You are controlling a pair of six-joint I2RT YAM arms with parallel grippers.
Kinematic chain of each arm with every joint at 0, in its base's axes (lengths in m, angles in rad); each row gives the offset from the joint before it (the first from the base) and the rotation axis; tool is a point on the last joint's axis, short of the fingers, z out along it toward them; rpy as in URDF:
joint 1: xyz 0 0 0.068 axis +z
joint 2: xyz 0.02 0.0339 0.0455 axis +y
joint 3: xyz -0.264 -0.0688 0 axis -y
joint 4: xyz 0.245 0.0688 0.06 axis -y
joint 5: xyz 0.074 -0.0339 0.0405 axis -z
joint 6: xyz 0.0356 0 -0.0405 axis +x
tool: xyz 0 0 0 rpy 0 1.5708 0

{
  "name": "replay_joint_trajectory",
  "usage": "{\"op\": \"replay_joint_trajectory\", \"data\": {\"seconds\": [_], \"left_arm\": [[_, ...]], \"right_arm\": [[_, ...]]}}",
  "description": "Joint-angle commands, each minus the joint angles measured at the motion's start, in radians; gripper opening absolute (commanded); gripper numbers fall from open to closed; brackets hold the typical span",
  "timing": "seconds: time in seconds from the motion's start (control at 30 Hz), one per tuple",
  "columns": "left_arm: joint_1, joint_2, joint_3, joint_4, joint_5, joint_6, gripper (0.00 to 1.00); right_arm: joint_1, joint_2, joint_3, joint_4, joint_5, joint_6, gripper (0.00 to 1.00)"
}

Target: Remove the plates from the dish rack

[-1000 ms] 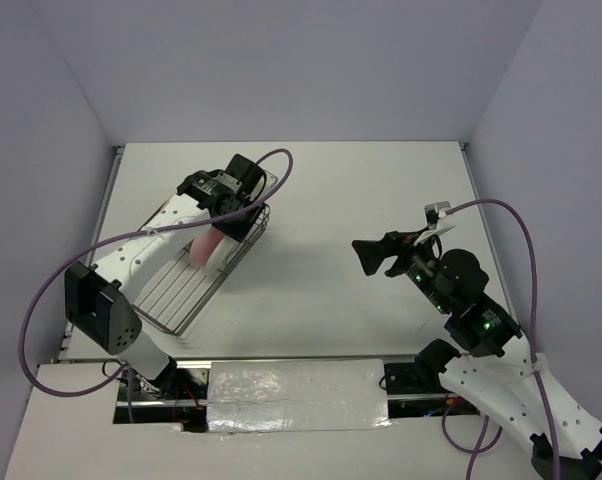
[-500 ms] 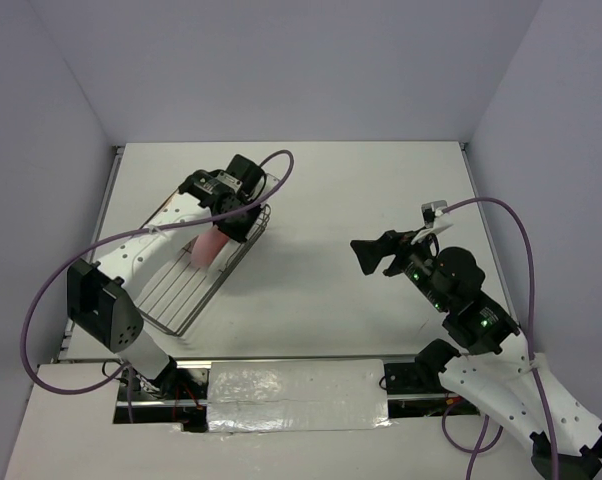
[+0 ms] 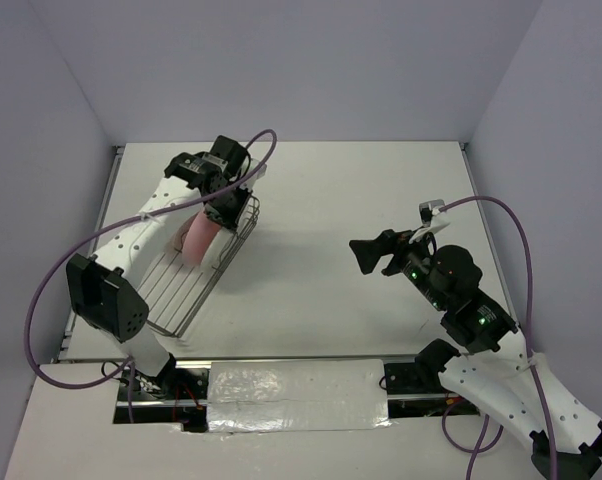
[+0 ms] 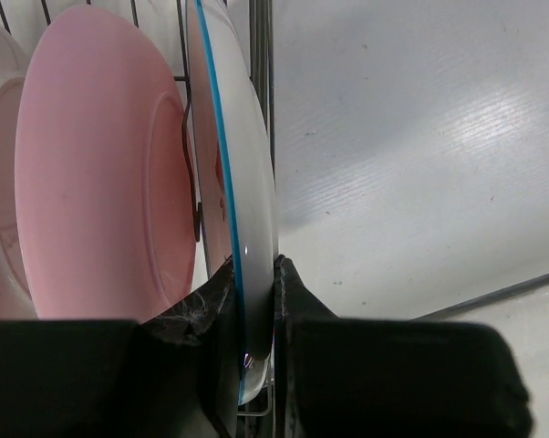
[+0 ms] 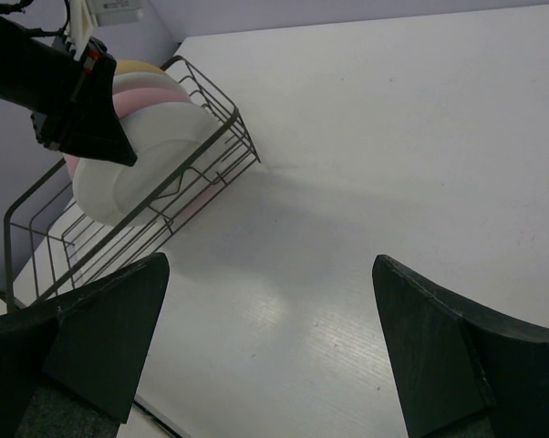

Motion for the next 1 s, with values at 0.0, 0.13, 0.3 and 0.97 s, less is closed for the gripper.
{"op": "replay_joint_trajectory", "data": {"seconds": [0.0,0.13,0.3,0.97], "left_arm": [[0.033,-0.054,0.146,0.078,-0.11,0.049,0.0],[0.04,-0.052,0.167,0.086,-0.06,0.049,0.0],[0.041,-0.049,0.158,0.075,-0.066,0.049,0.0],[0.047,-0.074,0.096,0.108,-0.104,0.022,0.0]], "right_arm": [[-0.005,0.006,0.014,0.044,0.005,-0.016,1.0],[-0.005,0.006,0.01,0.042,0.013,-0.015,1.0],[-0.005,0.023,0.018,0.038,0.01,-0.013,1.0],[-0.002,0.032,0.023,0.032,0.01,-0.015,1.0]]}}
